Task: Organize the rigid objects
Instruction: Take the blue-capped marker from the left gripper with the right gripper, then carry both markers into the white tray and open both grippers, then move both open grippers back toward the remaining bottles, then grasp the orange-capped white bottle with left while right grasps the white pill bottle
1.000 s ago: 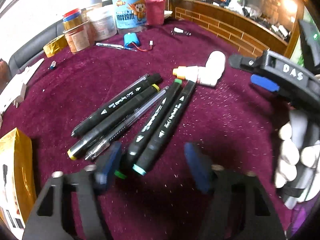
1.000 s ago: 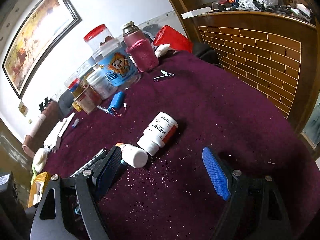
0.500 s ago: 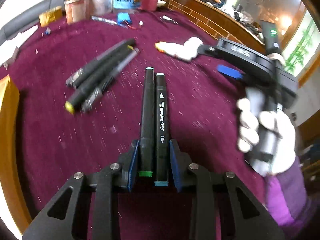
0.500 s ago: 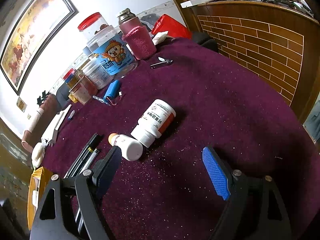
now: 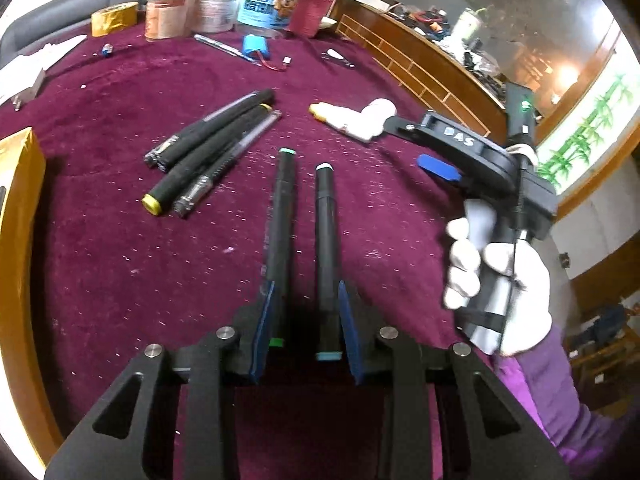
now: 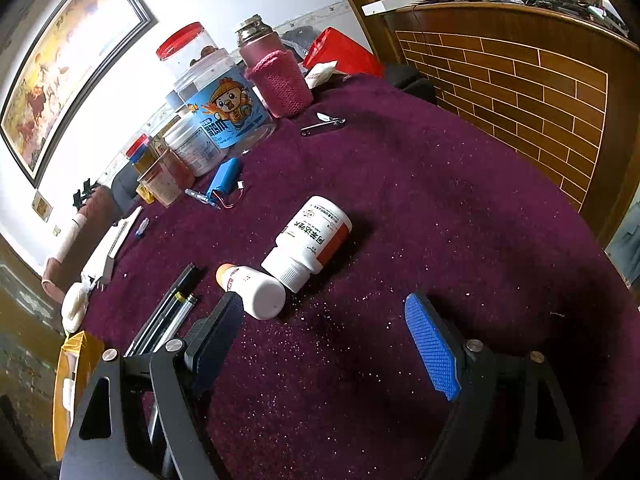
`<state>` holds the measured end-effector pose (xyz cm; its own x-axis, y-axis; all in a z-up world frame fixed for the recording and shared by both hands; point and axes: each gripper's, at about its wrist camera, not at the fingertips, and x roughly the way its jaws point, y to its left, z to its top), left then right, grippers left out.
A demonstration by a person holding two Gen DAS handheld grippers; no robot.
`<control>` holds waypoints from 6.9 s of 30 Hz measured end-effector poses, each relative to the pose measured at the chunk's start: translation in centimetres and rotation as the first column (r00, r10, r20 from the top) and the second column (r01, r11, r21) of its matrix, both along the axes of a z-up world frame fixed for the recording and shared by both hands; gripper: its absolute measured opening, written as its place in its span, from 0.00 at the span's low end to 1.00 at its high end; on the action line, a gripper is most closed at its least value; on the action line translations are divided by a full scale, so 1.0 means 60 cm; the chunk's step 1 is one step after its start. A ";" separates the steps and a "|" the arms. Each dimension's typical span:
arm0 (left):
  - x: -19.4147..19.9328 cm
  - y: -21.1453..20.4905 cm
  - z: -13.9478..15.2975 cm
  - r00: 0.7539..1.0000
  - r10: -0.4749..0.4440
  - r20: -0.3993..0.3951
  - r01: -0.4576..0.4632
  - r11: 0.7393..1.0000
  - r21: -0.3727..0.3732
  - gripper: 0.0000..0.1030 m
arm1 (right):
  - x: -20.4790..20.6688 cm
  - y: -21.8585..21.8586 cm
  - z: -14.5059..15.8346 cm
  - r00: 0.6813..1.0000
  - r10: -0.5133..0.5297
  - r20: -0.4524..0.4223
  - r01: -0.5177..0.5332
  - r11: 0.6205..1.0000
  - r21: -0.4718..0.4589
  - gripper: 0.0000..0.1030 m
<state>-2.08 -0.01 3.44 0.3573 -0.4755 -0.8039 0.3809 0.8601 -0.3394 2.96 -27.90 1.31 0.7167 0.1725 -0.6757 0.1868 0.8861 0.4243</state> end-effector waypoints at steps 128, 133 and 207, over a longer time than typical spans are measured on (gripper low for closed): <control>-0.178 0.643 0.041 0.661 0.750 0.039 -0.685 0.624 -0.376 0.58 | 0.018 0.664 0.017 0.782 0.594 -0.190 -0.546 0.799 0.253 0.13; -0.178 0.646 0.030 0.660 0.751 0.020 -0.691 0.617 -0.375 0.58 | 0.015 0.659 0.025 0.784 0.594 -0.181 -0.553 0.800 0.232 0.15; -0.121 0.187 0.036 0.969 0.235 0.076 -0.227 0.969 -0.102 0.58 | 0.025 -0.047 0.046 0.995 -0.011 -0.103 0.024 0.992 0.125 0.44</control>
<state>-9.35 11.23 5.57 0.5325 -0.4421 -0.7217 0.2073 0.8949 -0.3952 4.45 -30.73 4.09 0.6491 0.2491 -0.7187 0.2494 0.8229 0.5104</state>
